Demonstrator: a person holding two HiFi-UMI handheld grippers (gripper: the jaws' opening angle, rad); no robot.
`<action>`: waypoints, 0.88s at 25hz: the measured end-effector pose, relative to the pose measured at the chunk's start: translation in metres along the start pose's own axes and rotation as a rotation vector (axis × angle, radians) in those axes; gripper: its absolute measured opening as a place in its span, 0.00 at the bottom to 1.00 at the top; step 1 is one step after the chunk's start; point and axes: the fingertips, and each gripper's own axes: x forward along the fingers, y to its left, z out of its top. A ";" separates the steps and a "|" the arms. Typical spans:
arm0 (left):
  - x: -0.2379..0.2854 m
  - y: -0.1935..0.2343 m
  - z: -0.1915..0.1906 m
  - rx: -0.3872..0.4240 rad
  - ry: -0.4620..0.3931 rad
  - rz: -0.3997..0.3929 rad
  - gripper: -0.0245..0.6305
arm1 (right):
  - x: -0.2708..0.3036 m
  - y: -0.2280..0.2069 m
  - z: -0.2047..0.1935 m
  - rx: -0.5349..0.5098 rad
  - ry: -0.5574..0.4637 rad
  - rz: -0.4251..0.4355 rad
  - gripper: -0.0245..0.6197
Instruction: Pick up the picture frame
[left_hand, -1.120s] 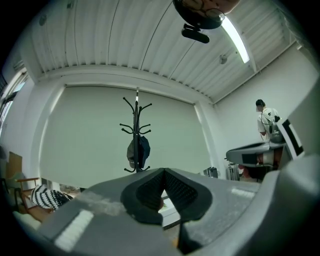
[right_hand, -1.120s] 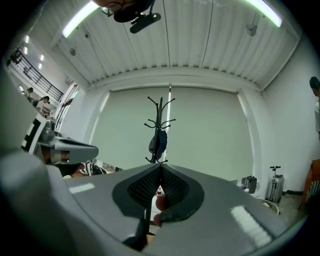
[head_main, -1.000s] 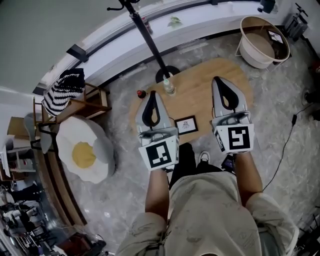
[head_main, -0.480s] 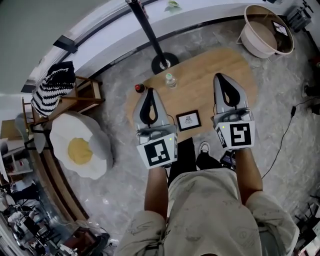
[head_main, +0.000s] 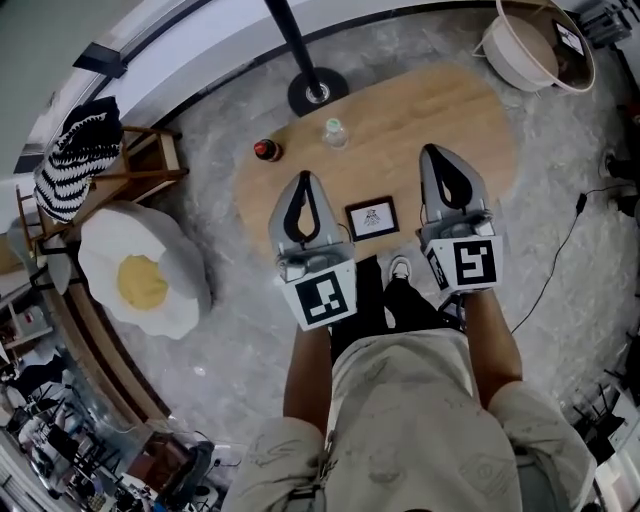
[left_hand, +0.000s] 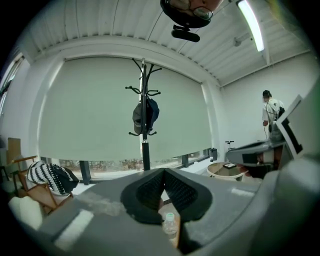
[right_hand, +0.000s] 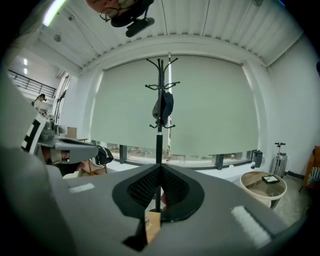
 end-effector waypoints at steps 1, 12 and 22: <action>0.002 0.001 -0.010 0.002 0.019 -0.002 0.04 | 0.003 0.000 -0.009 0.007 0.015 -0.003 0.04; 0.010 -0.006 -0.122 -0.043 0.241 -0.045 0.04 | 0.019 0.000 -0.108 0.123 0.175 -0.055 0.04; 0.007 -0.012 -0.212 -0.055 0.382 -0.098 0.04 | 0.022 0.019 -0.199 0.175 0.330 -0.055 0.04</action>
